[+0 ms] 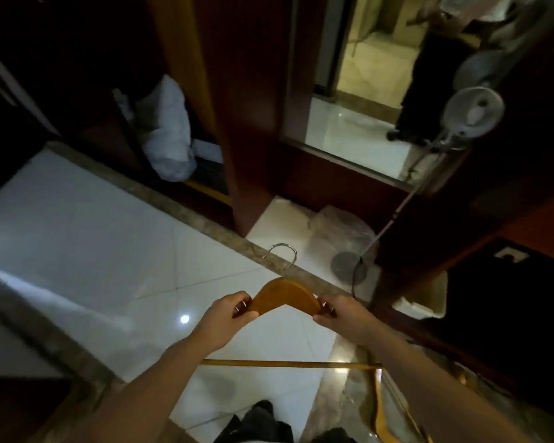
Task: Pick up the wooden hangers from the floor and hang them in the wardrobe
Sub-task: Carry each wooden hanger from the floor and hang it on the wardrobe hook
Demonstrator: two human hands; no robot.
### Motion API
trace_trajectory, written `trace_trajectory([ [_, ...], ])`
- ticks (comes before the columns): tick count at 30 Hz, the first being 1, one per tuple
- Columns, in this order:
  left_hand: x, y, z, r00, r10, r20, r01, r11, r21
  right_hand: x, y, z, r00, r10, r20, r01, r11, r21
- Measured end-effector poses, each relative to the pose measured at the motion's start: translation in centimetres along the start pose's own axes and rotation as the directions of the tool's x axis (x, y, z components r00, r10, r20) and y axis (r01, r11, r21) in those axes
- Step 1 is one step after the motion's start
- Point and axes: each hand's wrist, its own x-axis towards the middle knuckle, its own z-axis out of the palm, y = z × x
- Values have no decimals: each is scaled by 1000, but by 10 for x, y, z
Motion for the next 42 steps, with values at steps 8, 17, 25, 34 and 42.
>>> trace_trajectory([
  [8,5,-84,-97,970,-172,-174,163,984,-68,115,-111,4,974,-191,120,207,969,-138],
  [17,22,-155,-143,888,-376,-265,356,927,-121,238,-201,21,878,-337,340,420,883,-209],
  [25,96,-192,-222,806,-477,-350,444,879,-176,370,-274,-5,797,-408,446,530,826,-192],
  [34,161,-244,-306,782,-508,-362,452,861,-233,479,-350,-16,785,-387,484,533,820,-209],
  [42,210,-329,-424,863,-400,-308,382,916,-120,555,-435,-6,850,-349,395,434,889,-148],
])
